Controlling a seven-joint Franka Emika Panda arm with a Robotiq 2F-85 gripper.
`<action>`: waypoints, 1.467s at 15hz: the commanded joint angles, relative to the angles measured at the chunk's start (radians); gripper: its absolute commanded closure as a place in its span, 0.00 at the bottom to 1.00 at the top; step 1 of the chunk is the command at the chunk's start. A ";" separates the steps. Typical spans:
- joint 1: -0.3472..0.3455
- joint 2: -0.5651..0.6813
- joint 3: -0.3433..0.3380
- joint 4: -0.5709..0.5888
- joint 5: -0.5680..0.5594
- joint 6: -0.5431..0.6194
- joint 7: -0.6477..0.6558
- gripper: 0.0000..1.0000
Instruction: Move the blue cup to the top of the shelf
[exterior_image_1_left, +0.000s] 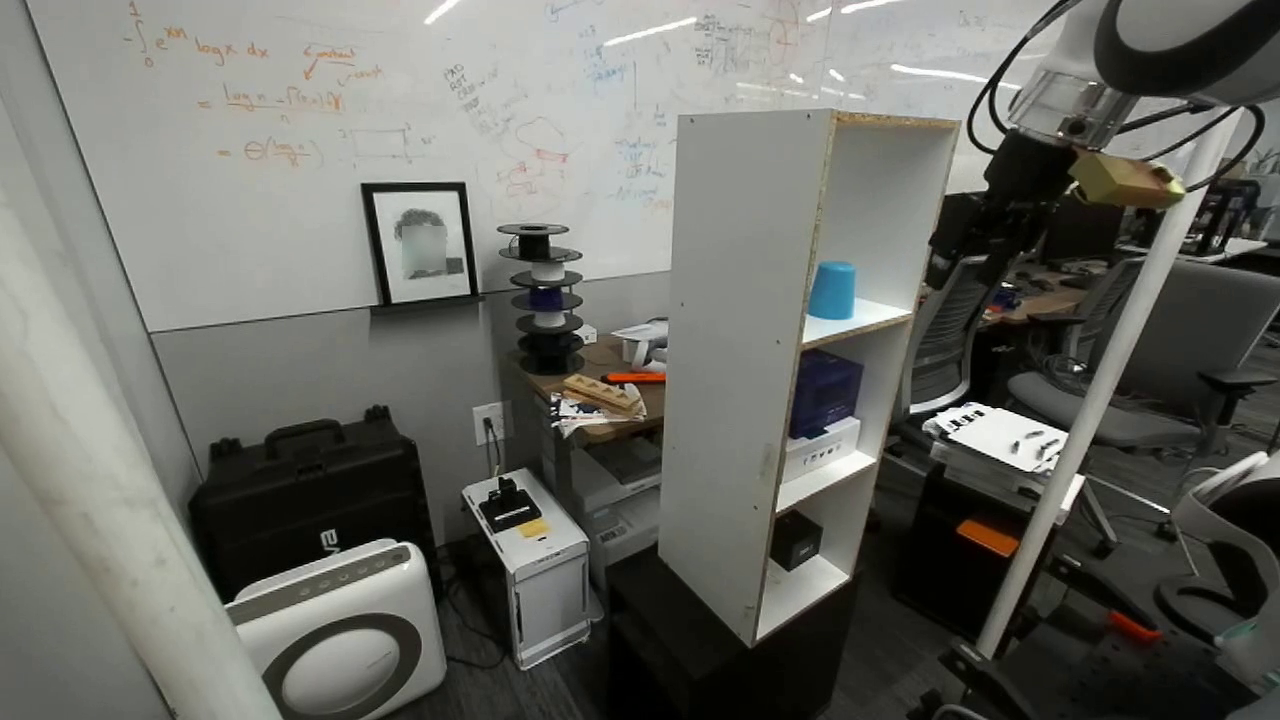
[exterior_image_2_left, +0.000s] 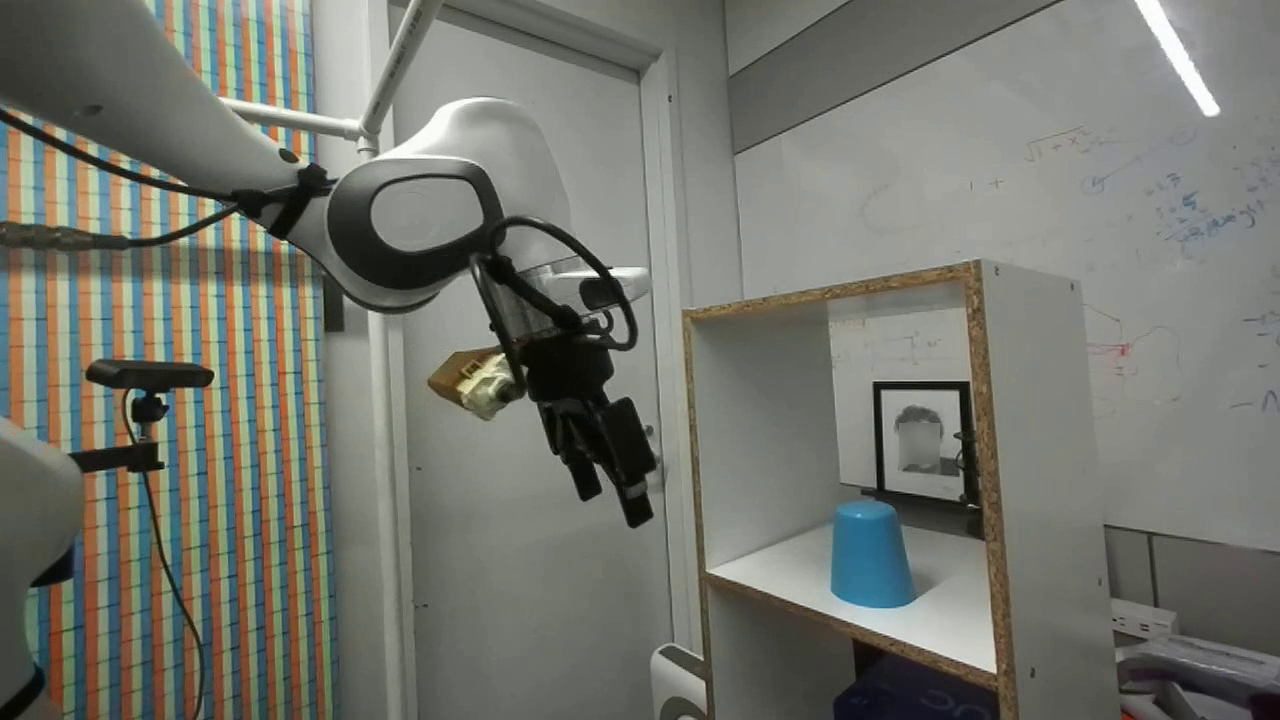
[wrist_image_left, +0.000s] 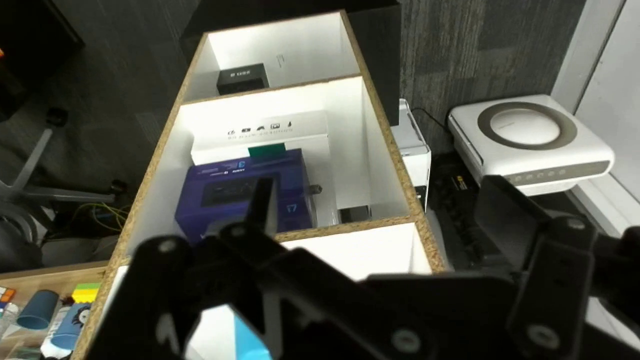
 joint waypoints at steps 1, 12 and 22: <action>0.017 0.099 -0.124 0.059 0.070 0.113 -0.198 0.00; 0.175 0.561 -0.252 0.370 0.457 0.359 -0.419 0.00; 0.171 0.861 -0.216 0.560 0.615 0.459 -0.431 0.00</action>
